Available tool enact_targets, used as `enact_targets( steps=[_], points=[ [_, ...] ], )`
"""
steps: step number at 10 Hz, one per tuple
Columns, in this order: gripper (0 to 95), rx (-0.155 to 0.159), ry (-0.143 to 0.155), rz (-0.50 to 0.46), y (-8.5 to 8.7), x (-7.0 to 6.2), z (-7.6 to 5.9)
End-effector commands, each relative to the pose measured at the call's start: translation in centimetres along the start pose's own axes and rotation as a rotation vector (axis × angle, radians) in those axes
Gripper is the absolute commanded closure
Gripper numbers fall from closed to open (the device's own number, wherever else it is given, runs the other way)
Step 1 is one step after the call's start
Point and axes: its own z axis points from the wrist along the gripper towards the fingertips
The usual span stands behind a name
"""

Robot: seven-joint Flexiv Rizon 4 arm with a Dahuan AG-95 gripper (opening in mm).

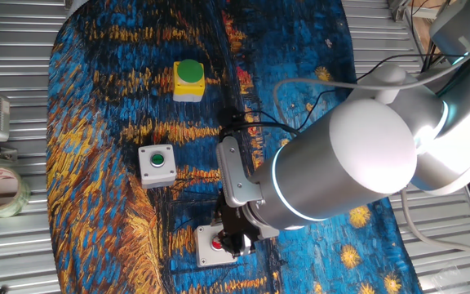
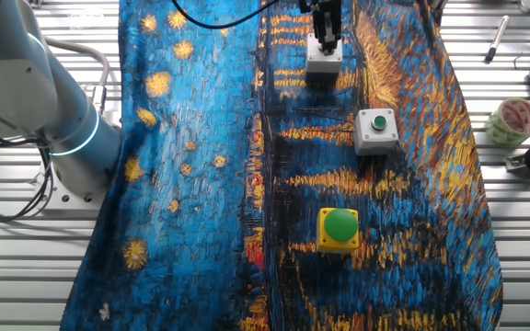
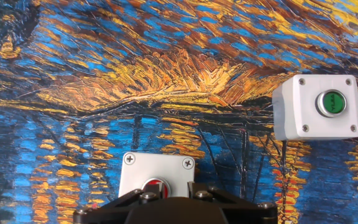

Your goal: Press three buttons from left to right in sequence

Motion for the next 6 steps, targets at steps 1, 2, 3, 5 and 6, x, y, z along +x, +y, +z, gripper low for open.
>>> enact_targets(
  steps=[1, 2, 3, 5, 6],
  points=[
    [76.0, 0.001, -0.003, 0.000, -0.01, -0.03, 0.02],
    [76.0, 0.001, -0.002, 0.001, 0.00, -0.02, 0.03],
    [76.0, 0.001, -0.002, 0.001, 0.02, -0.02, 0.04],
    [57.0, 0.002, -0.004, 0.008, 0.22, -0.04, 0.17],
    [57.0, 0.003, -0.004, 0.009, 0.32, -0.06, 0.21]
  ],
)
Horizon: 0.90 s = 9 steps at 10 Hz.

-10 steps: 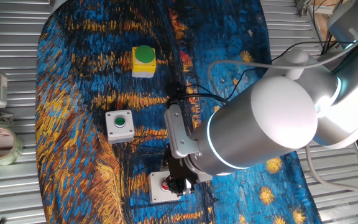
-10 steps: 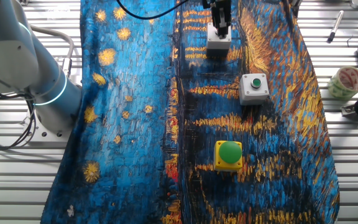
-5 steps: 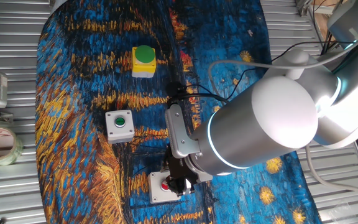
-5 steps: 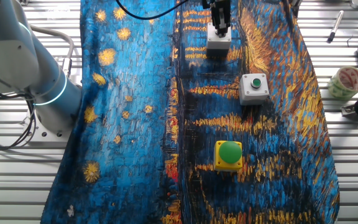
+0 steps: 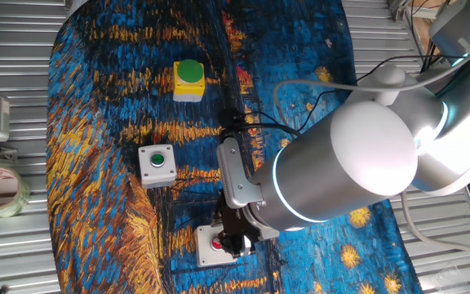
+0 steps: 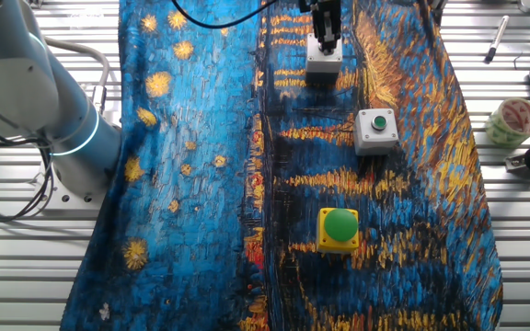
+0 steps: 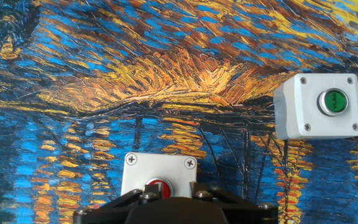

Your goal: Press three buttons from left to right in sequence

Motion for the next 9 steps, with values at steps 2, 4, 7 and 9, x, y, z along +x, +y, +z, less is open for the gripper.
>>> enact_targets(
  steps=[2, 4, 7, 9],
  points=[
    [57.0, 0.002, -0.005, -0.001, 0.08, -0.11, 0.10],
    [57.0, 0.001, -0.005, -0.004, 0.08, -0.11, 0.10],
    [57.0, -0.002, -0.004, 0.000, 0.08, -0.11, 0.13],
    [57.0, -0.003, -0.005, -0.001, 0.07, -0.09, 0.24]
  ],
)
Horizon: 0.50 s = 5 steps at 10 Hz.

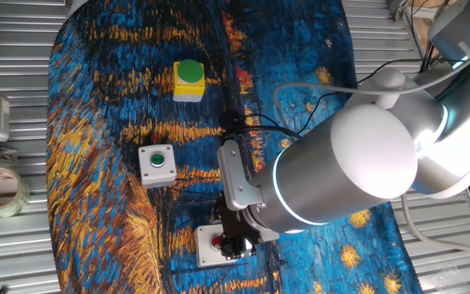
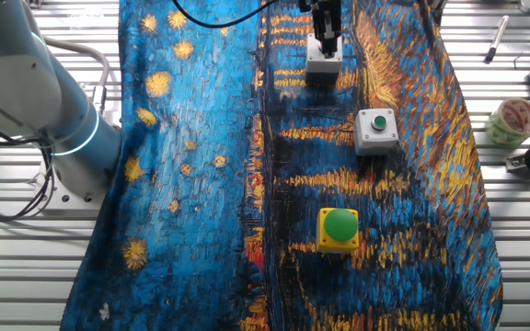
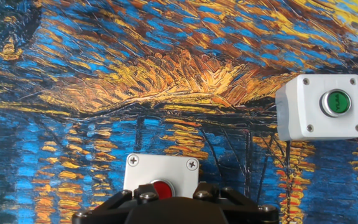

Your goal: Press three buttons from left to right in sequence

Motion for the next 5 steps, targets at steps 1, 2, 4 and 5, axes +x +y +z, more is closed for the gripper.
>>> enact_targets(
  steps=[1, 2, 4, 5],
  points=[
    [57.0, -0.002, -0.004, -0.003, -0.02, -0.01, 0.18],
    [57.0, -0.004, -0.004, -0.005, -0.09, 0.00, 0.22],
    [57.0, -0.004, -0.004, -0.009, -0.13, -0.01, 0.24],
    [57.0, -0.004, -0.004, -0.009, -0.14, -0.01, 0.25]
  ],
)
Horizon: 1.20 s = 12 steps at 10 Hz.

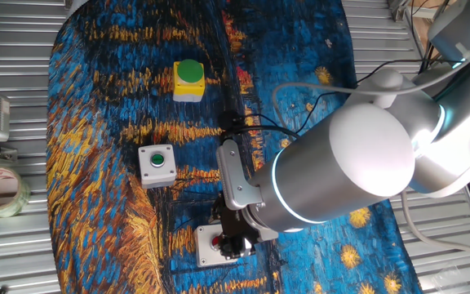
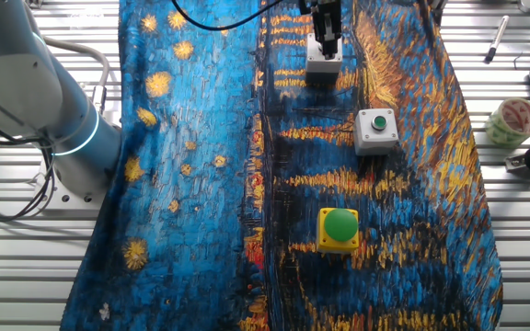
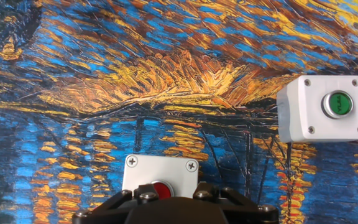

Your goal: Press three buttons from left to right in sequence

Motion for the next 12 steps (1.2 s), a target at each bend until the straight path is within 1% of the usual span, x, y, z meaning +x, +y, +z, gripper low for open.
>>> enact_targets(
  steps=[1, 6, 12],
  points=[
    [57.0, 0.000, 0.000, 0.000, -0.03, -0.03, -0.05],
    [57.0, -0.008, -0.001, -0.004, -0.30, -0.02, -0.10],
    [57.0, -0.008, -0.004, -0.003, -0.44, 0.02, -0.06]
  ],
)
